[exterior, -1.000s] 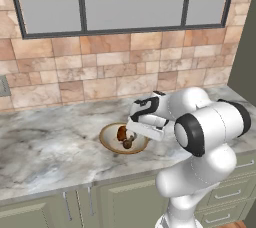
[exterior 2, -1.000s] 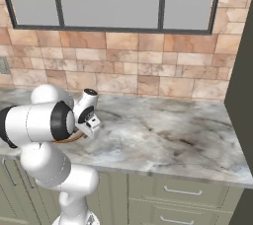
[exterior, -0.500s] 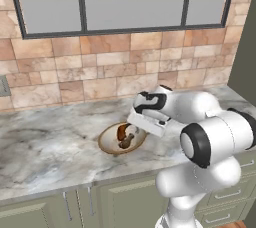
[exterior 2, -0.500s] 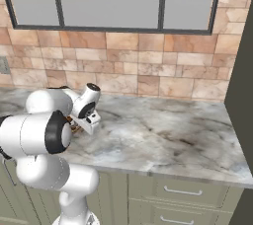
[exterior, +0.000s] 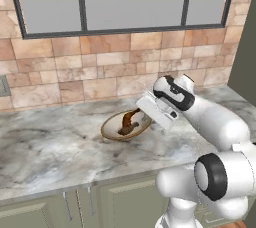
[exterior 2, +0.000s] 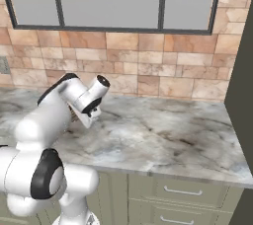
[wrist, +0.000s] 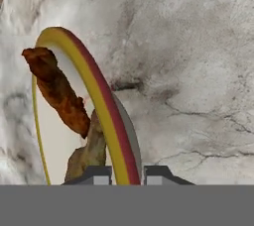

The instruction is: Place the bowl with the lemon and eggplant on the top shelf of the fridge. Place the bowl with the chicken drumsticks on the second highest shelf of the fridge.

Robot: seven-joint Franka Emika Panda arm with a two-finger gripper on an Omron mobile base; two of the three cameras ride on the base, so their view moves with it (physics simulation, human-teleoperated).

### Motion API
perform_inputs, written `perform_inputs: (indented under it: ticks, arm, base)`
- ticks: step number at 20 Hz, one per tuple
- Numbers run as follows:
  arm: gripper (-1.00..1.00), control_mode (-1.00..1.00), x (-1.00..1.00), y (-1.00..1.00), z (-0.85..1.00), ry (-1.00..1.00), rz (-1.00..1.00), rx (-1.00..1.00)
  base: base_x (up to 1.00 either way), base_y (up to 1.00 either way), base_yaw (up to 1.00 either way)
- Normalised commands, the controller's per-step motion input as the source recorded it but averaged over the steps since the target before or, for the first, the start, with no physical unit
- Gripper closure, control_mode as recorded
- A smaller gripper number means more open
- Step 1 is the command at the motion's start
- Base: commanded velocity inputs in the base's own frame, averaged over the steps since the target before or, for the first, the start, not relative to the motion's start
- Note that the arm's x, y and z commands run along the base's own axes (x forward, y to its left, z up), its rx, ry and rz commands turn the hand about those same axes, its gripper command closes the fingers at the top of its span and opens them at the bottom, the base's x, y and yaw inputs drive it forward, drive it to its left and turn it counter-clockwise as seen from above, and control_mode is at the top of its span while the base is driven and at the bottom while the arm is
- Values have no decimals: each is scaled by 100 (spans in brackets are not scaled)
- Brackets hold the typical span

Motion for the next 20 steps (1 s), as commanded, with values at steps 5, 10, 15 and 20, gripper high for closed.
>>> perform_inputs:
  ticks: [5, 10, 15, 20]
  arm:
    - [100, -100, -80, -27, 100, -11, -12, 15]
    - [100, -100, -100, -74, 98, -17, -9, 10]
    - [100, -100, -100, -74, 38, -42, 0, 2]
    - [100, 100, -60, -1, 2, -27, 7, -3]
  base:
    - [0, 0, 0]
    - [0, 0, 0]
    - [0, 0, 0]
    - [-40, -17, 0]
